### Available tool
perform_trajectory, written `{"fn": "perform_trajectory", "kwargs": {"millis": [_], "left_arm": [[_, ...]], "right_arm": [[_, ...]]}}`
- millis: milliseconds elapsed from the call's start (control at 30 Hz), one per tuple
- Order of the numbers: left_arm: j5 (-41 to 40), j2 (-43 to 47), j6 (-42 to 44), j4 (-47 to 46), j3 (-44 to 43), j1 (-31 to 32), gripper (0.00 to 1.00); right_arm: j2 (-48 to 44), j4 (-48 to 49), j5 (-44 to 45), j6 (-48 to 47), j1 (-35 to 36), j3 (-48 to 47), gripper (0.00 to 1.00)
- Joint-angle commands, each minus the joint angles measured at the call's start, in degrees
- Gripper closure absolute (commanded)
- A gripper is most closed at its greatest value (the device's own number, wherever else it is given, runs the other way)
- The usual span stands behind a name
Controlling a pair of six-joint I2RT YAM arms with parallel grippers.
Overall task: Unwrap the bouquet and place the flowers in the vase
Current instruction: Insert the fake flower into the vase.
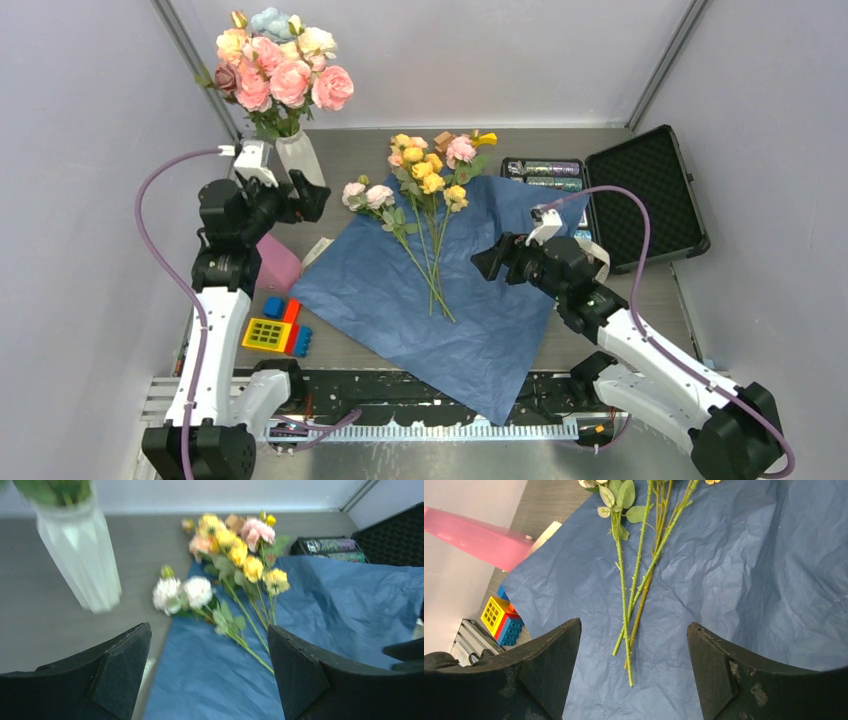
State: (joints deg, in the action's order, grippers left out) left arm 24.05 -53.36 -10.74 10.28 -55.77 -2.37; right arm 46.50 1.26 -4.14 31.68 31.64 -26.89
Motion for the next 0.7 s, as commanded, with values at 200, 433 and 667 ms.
{"fn": "perform_trajectory", "kwargs": {"millis": [200,433,667], "left_arm": [[-9.76,2.76,-5.54,19.51,5.38,1.81,0.11],[-8.9,3.82,-4.95,20.01,5.36,4.72,0.11],[-9.0,4.05,-4.66,20.08,5.32,4.9,0.1]], "right_arm": [[13.14,-6.48,8.91,-0.87,8.66,-9.1,0.25],[26.34,-8.26,12.67,-0.09,18.99,-13.51,0.32],[33.35,-11.22,13.74,1.19,23.52,-15.39,0.36]]}}
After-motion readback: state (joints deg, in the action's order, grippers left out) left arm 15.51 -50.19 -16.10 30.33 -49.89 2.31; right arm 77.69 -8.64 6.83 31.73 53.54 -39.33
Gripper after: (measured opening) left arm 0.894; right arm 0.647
